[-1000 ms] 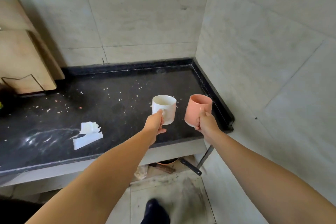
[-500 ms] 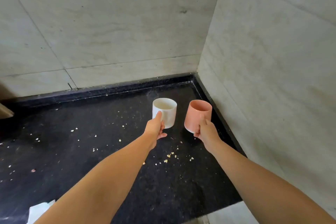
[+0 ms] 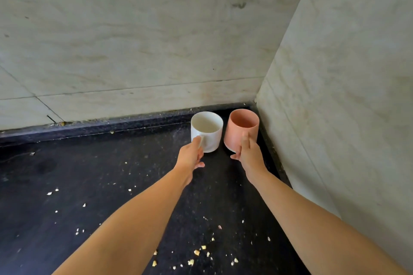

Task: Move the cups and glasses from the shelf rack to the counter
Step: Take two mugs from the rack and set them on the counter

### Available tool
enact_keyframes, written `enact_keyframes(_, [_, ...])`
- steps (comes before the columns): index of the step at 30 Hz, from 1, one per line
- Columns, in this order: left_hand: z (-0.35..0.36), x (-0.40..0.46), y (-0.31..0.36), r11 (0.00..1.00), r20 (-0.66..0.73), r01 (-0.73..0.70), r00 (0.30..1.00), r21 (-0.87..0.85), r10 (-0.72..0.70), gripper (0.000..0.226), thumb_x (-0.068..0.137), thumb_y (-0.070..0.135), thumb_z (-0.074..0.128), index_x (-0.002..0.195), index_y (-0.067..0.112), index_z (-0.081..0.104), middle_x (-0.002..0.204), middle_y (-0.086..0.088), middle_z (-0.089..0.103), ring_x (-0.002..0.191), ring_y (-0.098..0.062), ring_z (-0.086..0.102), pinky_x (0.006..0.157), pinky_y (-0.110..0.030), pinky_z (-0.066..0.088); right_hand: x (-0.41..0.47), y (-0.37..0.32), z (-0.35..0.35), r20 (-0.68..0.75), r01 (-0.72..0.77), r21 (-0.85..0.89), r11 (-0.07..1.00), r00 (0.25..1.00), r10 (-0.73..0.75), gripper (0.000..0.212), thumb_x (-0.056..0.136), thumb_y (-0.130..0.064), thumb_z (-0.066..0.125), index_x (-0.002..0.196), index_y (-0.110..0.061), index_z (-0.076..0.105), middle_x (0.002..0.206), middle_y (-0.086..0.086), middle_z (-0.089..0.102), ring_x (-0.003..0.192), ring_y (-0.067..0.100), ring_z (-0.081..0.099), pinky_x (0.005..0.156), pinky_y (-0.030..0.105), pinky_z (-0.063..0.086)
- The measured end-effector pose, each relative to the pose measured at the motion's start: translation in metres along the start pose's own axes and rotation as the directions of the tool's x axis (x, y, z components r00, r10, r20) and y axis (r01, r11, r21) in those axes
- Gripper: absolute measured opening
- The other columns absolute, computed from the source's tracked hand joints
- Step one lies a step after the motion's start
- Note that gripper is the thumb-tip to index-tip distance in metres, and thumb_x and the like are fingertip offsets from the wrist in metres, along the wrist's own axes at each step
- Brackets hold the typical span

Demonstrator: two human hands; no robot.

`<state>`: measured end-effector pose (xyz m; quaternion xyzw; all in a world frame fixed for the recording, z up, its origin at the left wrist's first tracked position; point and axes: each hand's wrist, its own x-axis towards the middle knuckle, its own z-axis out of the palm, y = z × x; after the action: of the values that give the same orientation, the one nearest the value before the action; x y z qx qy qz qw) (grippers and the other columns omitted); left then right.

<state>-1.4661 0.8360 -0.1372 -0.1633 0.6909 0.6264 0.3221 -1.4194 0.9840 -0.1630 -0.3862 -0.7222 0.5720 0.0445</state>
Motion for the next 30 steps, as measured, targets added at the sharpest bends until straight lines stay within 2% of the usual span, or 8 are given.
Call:
enact_keyframes(4, [0.006, 0.021, 0.007, 1.000, 0.008, -0.014, 1.000, 0.006, 0.014, 0.043, 0.096, 0.037, 0.040, 0.060, 0.016, 0.037, 0.058, -0.001, 0.032, 0.055, -0.015, 0.032, 0.061, -0.028, 0.040, 0.022, -0.005, 0.009, -0.002, -0.032, 0.083, 0.996, 0.999, 0.032, 0.045, 0.101, -0.044, 0.023, 0.117, -0.012, 0.050, 0.075, -0.004, 0.045, 0.067, 0.012, 0.060, 0.081, 0.037, 0.060])
enact_keyframes(8, [0.012, 0.036, 0.009, 0.999, 0.041, -0.014, 0.999, 0.034, 0.013, 0.043, 0.095, 0.037, 0.040, 0.059, 0.016, 0.036, 0.058, -0.002, 0.032, 0.055, -0.015, 0.030, 0.061, -0.028, 0.035, 0.031, -0.009, 0.014, -0.004, -0.029, 0.160, 0.987, 1.000, 0.030, 0.029, 0.103, -0.037, 0.024, 0.100, -0.019, 0.046, 0.082, 0.002, 0.054, 0.075, 0.013, 0.059, 0.091, 0.039, 0.054])
enact_keyframes(18, [0.014, 0.049, 0.000, 0.995, 0.028, -0.033, 0.999, 0.094, 0.030, 0.042, 0.095, 0.041, 0.040, 0.064, 0.014, 0.048, 0.066, -0.003, 0.046, 0.059, -0.015, 0.037, 0.063, -0.029, 0.037, 0.037, -0.004, 0.014, 0.071, -0.049, 0.044, 0.998, 0.996, 0.045, 0.037, 0.104, -0.033, 0.024, 0.109, -0.011, 0.052, 0.104, 0.007, 0.066, 0.082, 0.013, 0.060, 0.065, 0.024, 0.051])
enact_keyframes(20, [0.013, 0.049, 0.000, 0.991, 0.023, -0.037, 0.999, 0.128, 0.034, 0.038, 0.096, 0.042, 0.040, 0.073, 0.015, 0.053, 0.074, -0.003, 0.050, 0.063, -0.015, 0.041, 0.065, -0.029, 0.039, 0.036, -0.008, 0.011, 0.089, -0.074, 0.032, 0.997, 0.993, 0.071, 0.039, 0.104, -0.035, 0.024, 0.122, -0.011, 0.048, 0.116, 0.005, 0.063, 0.088, 0.015, 0.060, 0.063, 0.024, 0.050])
enact_keyframes(22, [0.011, 0.045, 0.003, 0.984, 0.000, -0.034, 0.999, 0.178, 0.035, 0.033, 0.098, 0.044, 0.038, 0.095, 0.017, 0.057, 0.088, -0.003, 0.054, 0.071, -0.014, 0.045, 0.069, -0.029, 0.042, 0.033, -0.014, 0.009, 0.095, -0.117, 0.047, 0.992, 0.989, 0.112, 0.044, 0.102, -0.040, 0.028, 0.137, -0.015, 0.038, 0.126, 0.004, 0.056, 0.096, 0.016, 0.059, 0.063, 0.024, 0.051])
enact_keyframes(25, [0.005, 0.040, 0.009, 0.972, -0.066, -0.039, 0.996, 0.233, 0.056, 0.038, 0.099, 0.042, 0.036, 0.124, 0.017, 0.048, 0.112, -0.007, 0.056, 0.083, -0.016, 0.049, 0.074, -0.031, 0.043, 0.023, -0.019, 0.004, 0.068, -0.149, 0.084, 0.985, 0.987, 0.144, 0.048, 0.098, -0.046, 0.036, 0.137, -0.018, 0.037, 0.131, 0.003, 0.051, 0.108, 0.020, 0.057, 0.078, 0.034, 0.054])
enact_keyframes(27, [-0.001, 0.031, 0.016, 0.958, -0.099, -0.072, 0.990, 0.278, 0.103, 0.037, 0.100, 0.038, 0.037, 0.128, 0.015, 0.045, 0.116, -0.008, 0.055, 0.090, -0.020, 0.051, 0.075, -0.033, 0.045, 0.013, -0.022, -0.002, 0.015, -0.114, 0.060, 0.992, 0.993, 0.114, 0.047, 0.096, -0.048, 0.041, 0.132, -0.017, 0.040, 0.127, 0.001, 0.050, 0.107, 0.020, 0.054, 0.090, 0.039, 0.053])
enact_keyframes(30, [-0.010, 0.016, 0.029, 0.916, -0.103, -0.156, 0.973, 0.369, 0.207, 0.038, 0.098, 0.034, 0.041, 0.130, 0.012, 0.044, 0.120, -0.011, 0.055, 0.088, -0.022, 0.053, 0.081, -0.038, 0.050, -0.004, -0.032, -0.014, -0.071, 0.038, -0.099, 0.994, 0.996, -0.045, 0.041, 0.098, -0.034, 0.044, 0.133, -0.013, 0.039, 0.124, 0.002, 0.049, 0.103, 0.015, 0.048, 0.093, 0.029, 0.044])
